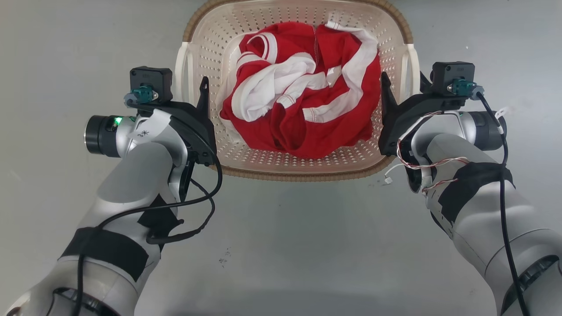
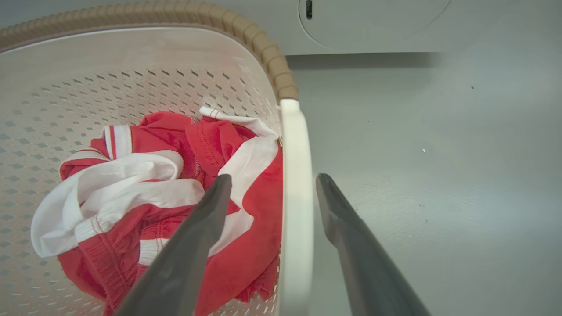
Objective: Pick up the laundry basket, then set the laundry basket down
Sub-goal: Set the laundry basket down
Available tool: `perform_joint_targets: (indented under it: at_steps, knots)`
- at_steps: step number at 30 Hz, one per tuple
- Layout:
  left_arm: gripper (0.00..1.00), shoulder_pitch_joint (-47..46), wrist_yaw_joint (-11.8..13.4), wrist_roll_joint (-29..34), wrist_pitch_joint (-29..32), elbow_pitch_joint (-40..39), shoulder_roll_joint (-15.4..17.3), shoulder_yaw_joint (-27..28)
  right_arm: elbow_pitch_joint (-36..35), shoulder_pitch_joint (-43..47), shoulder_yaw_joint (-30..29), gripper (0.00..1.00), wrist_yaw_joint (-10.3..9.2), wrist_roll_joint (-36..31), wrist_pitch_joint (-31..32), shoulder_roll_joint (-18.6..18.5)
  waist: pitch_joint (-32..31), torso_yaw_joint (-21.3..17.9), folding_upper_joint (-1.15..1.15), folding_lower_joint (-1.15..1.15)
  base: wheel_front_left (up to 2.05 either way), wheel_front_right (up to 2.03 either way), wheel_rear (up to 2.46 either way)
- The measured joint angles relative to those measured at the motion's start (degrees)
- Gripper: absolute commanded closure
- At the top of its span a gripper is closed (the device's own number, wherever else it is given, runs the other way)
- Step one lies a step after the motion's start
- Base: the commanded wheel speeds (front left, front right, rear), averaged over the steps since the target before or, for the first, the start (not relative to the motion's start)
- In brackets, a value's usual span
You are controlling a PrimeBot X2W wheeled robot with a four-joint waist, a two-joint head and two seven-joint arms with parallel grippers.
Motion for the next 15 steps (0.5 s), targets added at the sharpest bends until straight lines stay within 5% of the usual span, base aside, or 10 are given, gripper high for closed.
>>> perform_joint_targets:
  at_steps: [15]
  knots:
    - [0.00,2.58,-1.40,0.00,-2.05,0.68,-0.03,0.12,1.24,1.70,-0.82,0.00,1.26,0.04,-1.19,0.04,-6.56,-0.46,0.00,-0.01,0.00,0.00,0.00]
